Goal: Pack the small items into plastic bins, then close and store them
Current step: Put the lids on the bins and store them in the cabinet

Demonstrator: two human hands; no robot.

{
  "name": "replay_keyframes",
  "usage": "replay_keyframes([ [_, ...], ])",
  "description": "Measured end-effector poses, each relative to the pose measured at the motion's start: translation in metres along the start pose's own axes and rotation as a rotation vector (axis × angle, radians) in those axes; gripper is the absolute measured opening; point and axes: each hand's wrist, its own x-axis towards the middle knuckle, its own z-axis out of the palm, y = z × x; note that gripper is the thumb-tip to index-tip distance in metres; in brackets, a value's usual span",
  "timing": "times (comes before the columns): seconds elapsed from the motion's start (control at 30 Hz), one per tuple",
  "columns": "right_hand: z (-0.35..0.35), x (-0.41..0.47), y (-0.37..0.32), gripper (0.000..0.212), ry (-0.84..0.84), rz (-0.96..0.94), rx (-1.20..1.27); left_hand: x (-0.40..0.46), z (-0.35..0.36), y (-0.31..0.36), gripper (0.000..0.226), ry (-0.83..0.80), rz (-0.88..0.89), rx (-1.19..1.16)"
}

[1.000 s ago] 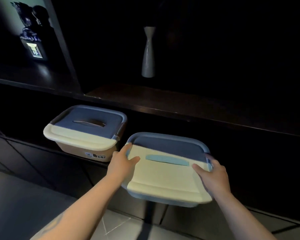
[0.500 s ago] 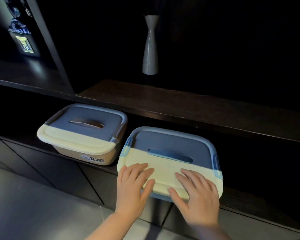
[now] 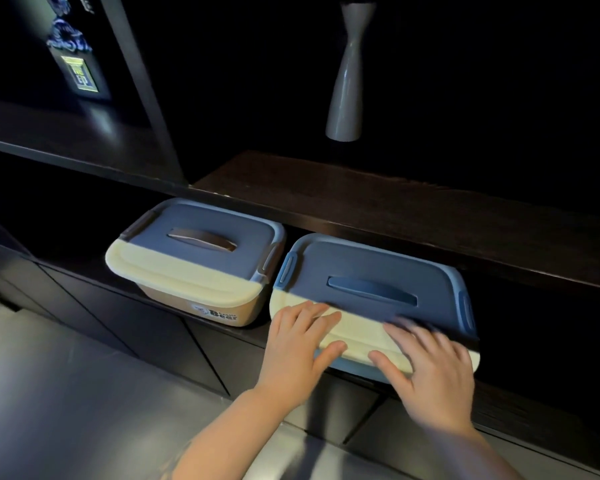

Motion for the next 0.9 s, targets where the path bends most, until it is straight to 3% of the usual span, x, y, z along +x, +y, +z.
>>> replay_keyframes([
  [0.13, -0.007, -0.002, -0.012, 0.050, -0.033, 0.072, 0.088, -0.025, -0.003, -0.011, 0.049, -0.026, 0.058, -0.019],
  [0.23, -0.002, -0.012, -0.037, 0.045, -0.017, 0.210, 0.217, -0.053, -0.008, -0.032, 0.056, -0.086, 0.001, -0.192],
  [0.33, 0.017, -0.023, -0.078, 0.037, 0.086, 0.134, 0.237, -0.078, -0.007, -0.068, 0.061, -0.085, -0.236, -0.421],
  [0.43, 0.046, -0.033, -0.138, 0.033, 0.124, -0.090, 0.295, -0.105, -0.016, -0.110, 0.045, 0.009, -0.527, -0.643],
  [0.53, 0.086, -0.042, -0.209, 0.039, -0.109, -0.304, 0.285, -0.116, -0.035, -0.171, 0.045, -0.060, -0.592, -0.672],
  [0.63, 0.130, -0.031, -0.263, 0.060, -0.459, -0.277, 0.216, -0.108, -0.041, -0.230, 0.051, -0.152, -0.571, -0.670],
  [0.73, 0.171, -0.014, -0.292, 0.074, -0.613, -0.200, 0.140, -0.100, -0.032, -0.268, 0.055, -0.208, -0.628, -0.715],
  [0.9, 0.205, 0.002, -0.310, 0.088, -0.670, 0.004, -0.028, -0.087, -0.007, -0.304, 0.061, -0.326, -0.613, -0.710],
])
